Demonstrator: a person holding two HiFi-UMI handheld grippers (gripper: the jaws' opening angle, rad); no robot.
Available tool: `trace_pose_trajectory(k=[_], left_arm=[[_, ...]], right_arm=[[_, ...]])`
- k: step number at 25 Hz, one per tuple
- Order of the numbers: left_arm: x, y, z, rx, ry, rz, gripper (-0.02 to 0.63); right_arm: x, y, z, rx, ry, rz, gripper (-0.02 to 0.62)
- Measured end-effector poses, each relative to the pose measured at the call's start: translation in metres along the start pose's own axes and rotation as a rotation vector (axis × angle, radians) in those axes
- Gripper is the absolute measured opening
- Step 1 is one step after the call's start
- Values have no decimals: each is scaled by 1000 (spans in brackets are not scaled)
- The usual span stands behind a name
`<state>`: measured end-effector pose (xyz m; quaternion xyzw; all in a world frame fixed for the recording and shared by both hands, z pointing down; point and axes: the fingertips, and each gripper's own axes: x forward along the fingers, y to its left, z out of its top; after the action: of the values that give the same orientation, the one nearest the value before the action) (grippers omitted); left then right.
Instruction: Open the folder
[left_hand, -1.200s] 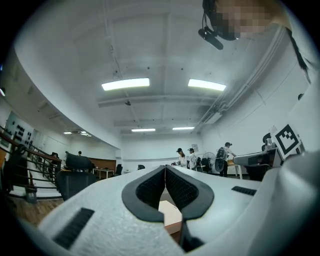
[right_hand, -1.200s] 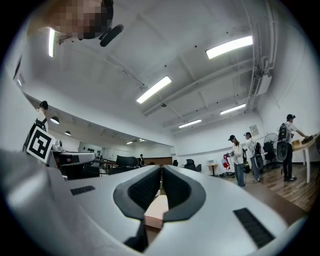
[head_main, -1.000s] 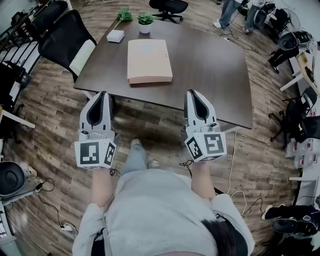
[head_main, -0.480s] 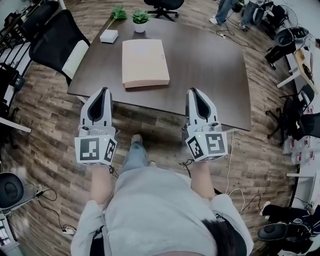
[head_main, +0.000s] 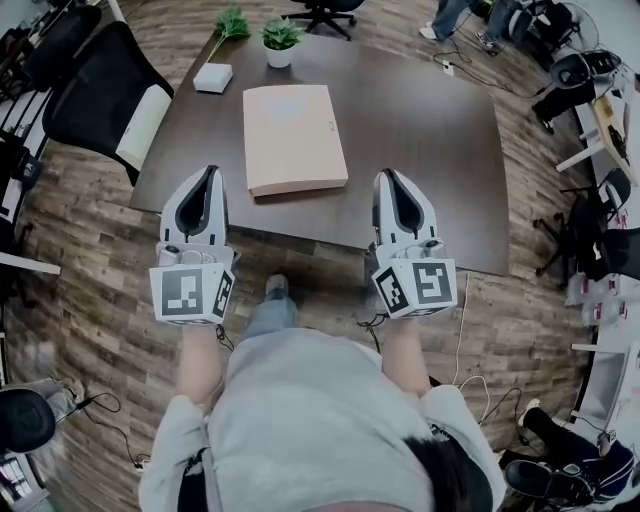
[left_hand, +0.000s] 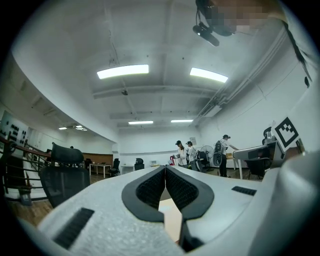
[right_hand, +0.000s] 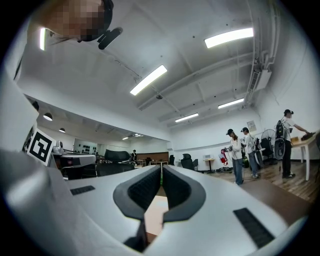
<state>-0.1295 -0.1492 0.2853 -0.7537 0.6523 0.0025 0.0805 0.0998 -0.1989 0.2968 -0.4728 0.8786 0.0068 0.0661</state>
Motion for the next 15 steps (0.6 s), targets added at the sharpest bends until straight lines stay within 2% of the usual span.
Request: trace_pose_trajectory(k=[8,12,15], left_arm=[[49,28,-32,59,67,-54,11],[70,32,-57,107,130,-88,11],[82,26,-82,170,190,-143,11]], right_arm=[[55,2,-17,-2,38,-5,17],[69,-1,-23,-6,61,-19,17],[74,-4,-31,-5,83,-34,17]])
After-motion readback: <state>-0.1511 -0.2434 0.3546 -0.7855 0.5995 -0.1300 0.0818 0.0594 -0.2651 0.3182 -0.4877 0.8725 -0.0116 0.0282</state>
